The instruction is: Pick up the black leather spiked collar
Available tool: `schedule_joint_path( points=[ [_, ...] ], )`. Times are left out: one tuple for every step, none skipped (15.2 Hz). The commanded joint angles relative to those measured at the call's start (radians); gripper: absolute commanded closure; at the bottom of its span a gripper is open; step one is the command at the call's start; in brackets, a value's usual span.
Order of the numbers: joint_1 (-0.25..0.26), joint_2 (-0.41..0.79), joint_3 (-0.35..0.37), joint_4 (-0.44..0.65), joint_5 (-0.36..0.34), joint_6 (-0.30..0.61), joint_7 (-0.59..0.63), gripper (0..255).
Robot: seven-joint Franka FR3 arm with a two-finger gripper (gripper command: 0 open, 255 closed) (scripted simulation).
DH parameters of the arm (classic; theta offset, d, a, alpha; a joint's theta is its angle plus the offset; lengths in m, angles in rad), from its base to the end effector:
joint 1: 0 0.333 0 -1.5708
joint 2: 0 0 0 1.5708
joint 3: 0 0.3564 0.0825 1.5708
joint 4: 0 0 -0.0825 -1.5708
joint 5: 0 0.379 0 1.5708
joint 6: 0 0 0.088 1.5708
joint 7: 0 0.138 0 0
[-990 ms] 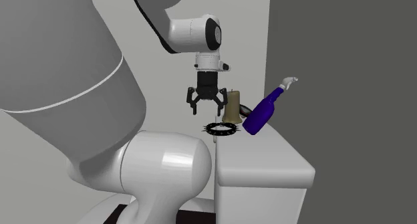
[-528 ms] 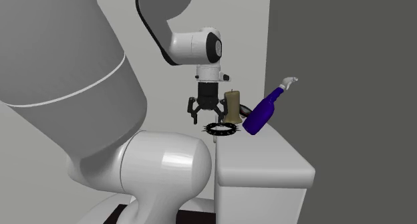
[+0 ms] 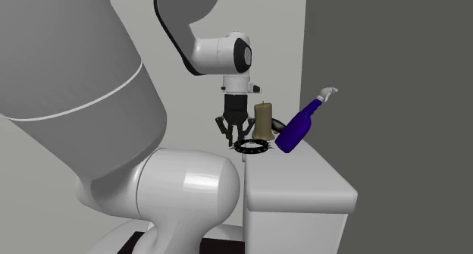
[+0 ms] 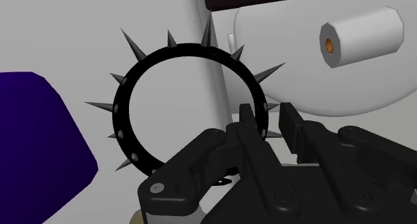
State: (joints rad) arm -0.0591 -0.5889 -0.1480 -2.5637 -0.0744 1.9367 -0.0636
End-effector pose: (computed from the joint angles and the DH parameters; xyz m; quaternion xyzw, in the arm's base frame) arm 0.3262 -0.0780 0.4583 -0.9988 0.0445 0.0200 0.0091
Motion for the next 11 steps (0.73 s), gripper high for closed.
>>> schedule_joint_path(
  points=[
    [0.000,0.000,0.000,0.000,0.000,0.000,0.000,255],
    [0.000,0.000,0.000,-0.001,0.000,0.000,0.000,255],
    [-0.001,0.001,-0.001,-0.001,-0.001,0.001,-0.002,255],
    [-0.001,-0.003,0.000,0.010,0.000,-0.014,-0.001,255],
    [0.000,-0.006,0.001,0.021,0.000,-0.028,-0.001,255],
    [0.000,-0.009,0.002,0.033,0.001,-0.042,-0.001,255],
    [0.000,-0.012,0.003,0.045,0.002,-0.057,-0.001,255],
    [0.000,-0.014,0.004,0.056,0.002,-0.071,-0.001,255],
    [0.001,-0.016,0.005,0.068,0.003,-0.085,-0.001,255],
    [0.001,-0.018,0.006,0.080,0.004,-0.099,-0.001,255],
    [0.001,-0.020,0.007,0.093,0.004,-0.113,-0.001,255]
  ],
)
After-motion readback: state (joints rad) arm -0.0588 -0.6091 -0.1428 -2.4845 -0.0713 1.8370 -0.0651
